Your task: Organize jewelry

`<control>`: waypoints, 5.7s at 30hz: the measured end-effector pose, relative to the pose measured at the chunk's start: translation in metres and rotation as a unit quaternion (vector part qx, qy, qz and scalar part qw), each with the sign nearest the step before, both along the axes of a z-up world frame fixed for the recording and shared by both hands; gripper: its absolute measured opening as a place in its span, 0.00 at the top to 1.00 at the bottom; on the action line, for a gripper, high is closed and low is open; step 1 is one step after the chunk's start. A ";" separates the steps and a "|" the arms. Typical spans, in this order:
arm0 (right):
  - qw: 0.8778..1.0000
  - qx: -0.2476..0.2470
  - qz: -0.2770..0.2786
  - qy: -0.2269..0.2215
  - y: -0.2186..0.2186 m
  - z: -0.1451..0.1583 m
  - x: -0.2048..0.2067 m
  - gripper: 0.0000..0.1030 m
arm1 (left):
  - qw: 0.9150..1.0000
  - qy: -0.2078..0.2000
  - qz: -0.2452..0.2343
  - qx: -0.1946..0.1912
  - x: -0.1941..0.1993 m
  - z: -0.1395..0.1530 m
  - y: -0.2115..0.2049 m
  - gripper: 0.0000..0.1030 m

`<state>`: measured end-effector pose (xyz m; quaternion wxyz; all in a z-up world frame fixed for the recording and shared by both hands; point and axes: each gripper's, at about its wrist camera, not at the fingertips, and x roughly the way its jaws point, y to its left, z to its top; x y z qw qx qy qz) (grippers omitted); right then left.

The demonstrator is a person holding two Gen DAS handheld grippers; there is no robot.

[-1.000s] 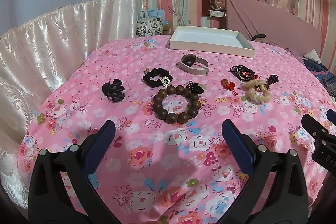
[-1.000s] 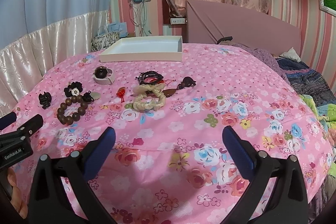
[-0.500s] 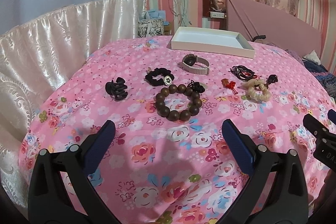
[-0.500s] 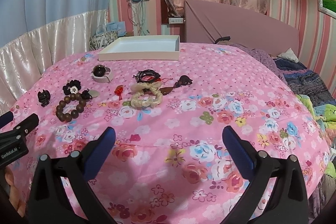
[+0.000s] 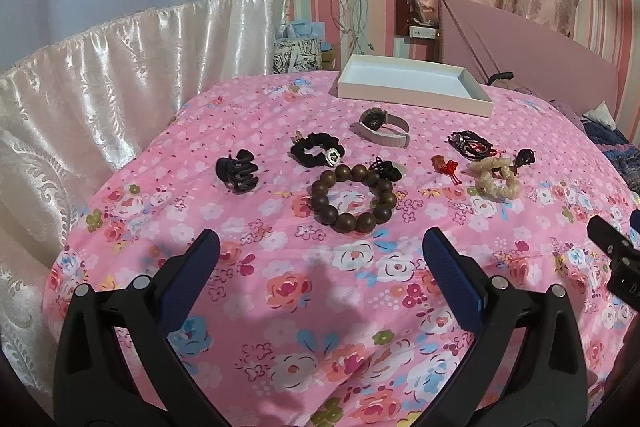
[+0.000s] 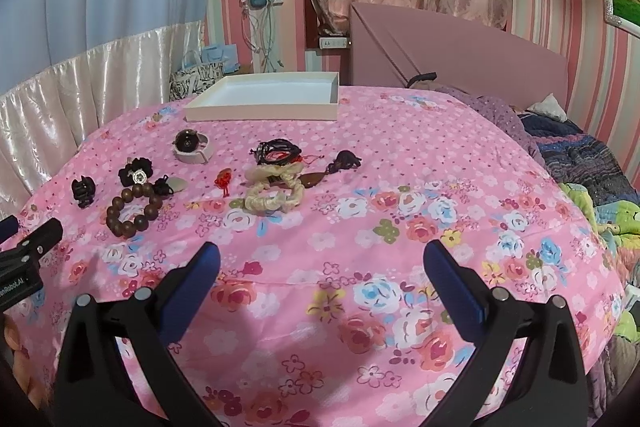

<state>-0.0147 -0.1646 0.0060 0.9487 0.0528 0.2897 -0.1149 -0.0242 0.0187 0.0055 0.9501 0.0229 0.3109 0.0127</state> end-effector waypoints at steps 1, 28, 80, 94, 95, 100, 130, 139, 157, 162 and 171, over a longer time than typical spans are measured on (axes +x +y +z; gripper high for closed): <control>1.000 0.001 0.001 -0.003 -0.001 0.003 -0.001 0.02 | 1.000 -0.001 0.000 -0.001 -0.001 0.002 0.002 0.03; 0.999 -0.017 0.008 0.036 -0.022 0.036 0.062 0.02 | 0.997 0.052 -0.043 -0.036 0.061 0.029 0.022 0.03; 0.954 0.073 0.112 0.269 -0.046 -0.055 0.305 0.77 | 0.960 0.234 -0.154 0.014 0.328 -0.059 -0.058 0.58; 0.962 0.090 0.117 0.231 -0.065 -0.054 0.317 0.92 | 0.962 0.212 -0.171 0.018 0.324 -0.057 -0.066 0.73; 0.962 0.090 0.118 0.227 -0.066 -0.054 0.316 0.92 | 0.962 0.210 -0.172 0.018 0.323 -0.057 -0.066 0.73; 0.969 0.097 0.118 0.196 -0.068 -0.039 0.313 0.92 | 0.964 0.201 -0.175 0.010 0.320 -0.050 -0.061 0.74; 0.984 0.137 0.023 0.108 -0.112 -0.023 0.406 0.92 | 0.984 0.142 -0.103 -0.021 0.454 0.004 -0.068 0.90; 0.983 0.116 0.028 0.142 -0.102 -0.051 0.414 0.92 | 0.982 0.174 -0.078 -0.002 0.459 -0.032 -0.051 0.90; 0.979 0.089 0.038 0.178 -0.094 -0.051 0.403 0.92 | 0.979 0.187 -0.078 -0.001 0.443 -0.041 -0.055 0.90; 0.977 0.085 0.042 0.191 -0.094 -0.050 0.395 0.92 | 0.978 0.195 -0.075 -0.002 0.432 -0.041 -0.053 0.90; 0.969 0.049 0.051 0.236 -0.086 -0.047 0.389 0.92 | 0.974 0.219 -0.060 0.008 0.399 -0.043 -0.052 0.89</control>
